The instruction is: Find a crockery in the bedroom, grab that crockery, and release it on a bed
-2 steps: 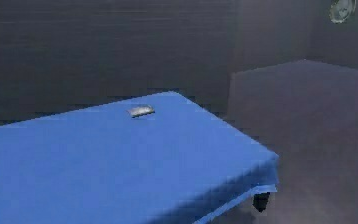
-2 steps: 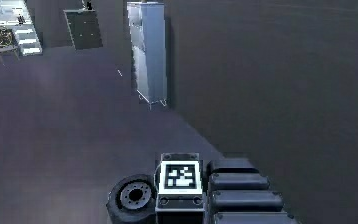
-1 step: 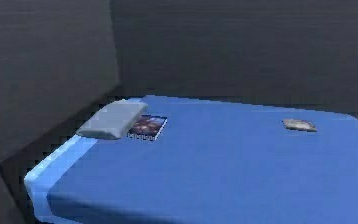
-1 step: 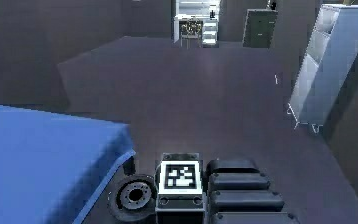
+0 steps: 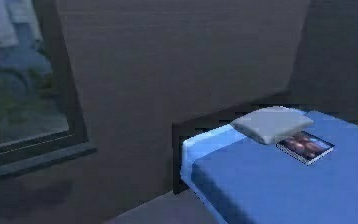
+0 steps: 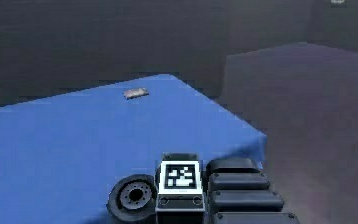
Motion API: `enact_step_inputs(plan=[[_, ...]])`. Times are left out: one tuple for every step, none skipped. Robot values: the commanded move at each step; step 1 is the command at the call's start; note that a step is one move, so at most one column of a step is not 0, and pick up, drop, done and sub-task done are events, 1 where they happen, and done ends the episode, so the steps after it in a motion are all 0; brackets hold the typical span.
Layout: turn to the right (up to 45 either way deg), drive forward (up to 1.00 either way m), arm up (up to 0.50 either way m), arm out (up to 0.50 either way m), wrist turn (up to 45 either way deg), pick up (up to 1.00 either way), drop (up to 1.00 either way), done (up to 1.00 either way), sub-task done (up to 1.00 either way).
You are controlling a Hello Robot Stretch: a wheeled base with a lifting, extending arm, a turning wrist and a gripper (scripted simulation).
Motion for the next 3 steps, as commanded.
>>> enact_step_inputs(plan=[[-18.0, 0.0, 0.0, 0.0, 0.0, 0.0, 0.0, 0.0, 0.0], [45.0, 0.0, 0.0, 0.0, 0.0, 0.0, 0.0, 0.0, 0.0], [39.0, 0.0, 0.0, 0.0, 0.0, 0.0, 0.0, 0.0, 0.0]])
